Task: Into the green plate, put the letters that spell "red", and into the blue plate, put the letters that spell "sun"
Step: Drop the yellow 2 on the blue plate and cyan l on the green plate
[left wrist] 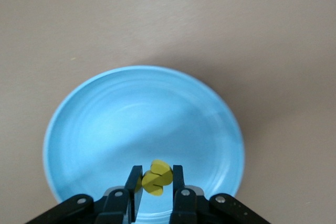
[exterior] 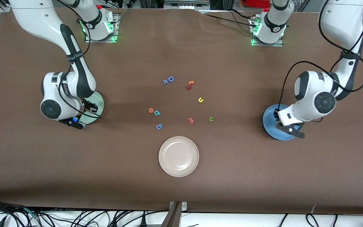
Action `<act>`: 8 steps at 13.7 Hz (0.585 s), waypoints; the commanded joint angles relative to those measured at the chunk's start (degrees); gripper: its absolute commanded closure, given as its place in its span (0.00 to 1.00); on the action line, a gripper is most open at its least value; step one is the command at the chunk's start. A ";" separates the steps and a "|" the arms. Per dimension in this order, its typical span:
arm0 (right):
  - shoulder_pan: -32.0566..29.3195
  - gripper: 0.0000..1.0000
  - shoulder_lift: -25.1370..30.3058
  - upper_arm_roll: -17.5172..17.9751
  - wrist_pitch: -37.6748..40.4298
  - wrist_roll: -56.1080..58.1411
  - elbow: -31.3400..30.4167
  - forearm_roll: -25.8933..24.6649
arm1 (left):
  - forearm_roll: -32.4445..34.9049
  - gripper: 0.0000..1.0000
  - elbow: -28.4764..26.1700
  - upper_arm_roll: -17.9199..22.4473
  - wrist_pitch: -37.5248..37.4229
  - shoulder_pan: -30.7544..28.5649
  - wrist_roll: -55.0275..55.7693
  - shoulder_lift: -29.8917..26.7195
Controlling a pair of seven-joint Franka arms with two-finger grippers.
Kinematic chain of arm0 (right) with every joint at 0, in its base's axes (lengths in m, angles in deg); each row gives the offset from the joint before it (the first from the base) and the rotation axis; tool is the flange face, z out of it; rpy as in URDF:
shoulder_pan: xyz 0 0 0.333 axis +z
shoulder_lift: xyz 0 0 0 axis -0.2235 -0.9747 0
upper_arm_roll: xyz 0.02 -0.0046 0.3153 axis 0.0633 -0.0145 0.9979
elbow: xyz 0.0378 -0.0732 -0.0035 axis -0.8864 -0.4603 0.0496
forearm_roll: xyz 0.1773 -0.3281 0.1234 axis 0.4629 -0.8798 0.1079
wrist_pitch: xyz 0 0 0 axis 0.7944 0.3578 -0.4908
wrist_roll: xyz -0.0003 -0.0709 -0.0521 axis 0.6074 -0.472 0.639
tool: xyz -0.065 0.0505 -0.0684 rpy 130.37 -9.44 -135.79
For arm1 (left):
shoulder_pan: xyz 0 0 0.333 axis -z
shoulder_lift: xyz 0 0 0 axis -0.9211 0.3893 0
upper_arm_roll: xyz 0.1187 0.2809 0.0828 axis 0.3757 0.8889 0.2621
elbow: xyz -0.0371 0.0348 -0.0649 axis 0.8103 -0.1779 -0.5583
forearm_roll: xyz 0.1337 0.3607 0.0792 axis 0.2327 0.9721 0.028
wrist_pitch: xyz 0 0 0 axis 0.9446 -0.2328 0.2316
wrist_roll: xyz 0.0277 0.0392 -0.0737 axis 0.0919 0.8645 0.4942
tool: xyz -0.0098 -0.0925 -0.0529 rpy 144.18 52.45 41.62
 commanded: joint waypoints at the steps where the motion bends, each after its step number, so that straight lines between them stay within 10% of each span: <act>1: 0.16 0.76 2.73 -0.04 -2.02 1.10 -4.29 1.03 | 2.47 0.94 1.69 -0.70 -1.16 -1.14 -1.61 0.01; 4: 0.16 0.38 2.82 -0.04 -1.23 1.10 -4.29 1.12 | 2.56 0.76 2.92 -0.70 -1.16 -1.58 -1.61 1.24; 5: 0.16 0.18 2.99 0.04 -1.14 1.02 -4.20 1.12 | 2.56 0.25 3.01 -0.70 -1.16 -1.76 -1.17 1.42; 6: 0.16 0.07 3.43 0.04 -0.44 0.84 -3.85 1.12 | 2.48 0.00 3.01 -0.70 -1.16 -2.11 -1.00 1.42; 8: 0.16 0.02 4.75 0.22 1.40 0.32 -2.01 1.12 | 1.95 0.00 3.10 -0.70 -1.16 -2.29 -0.82 1.42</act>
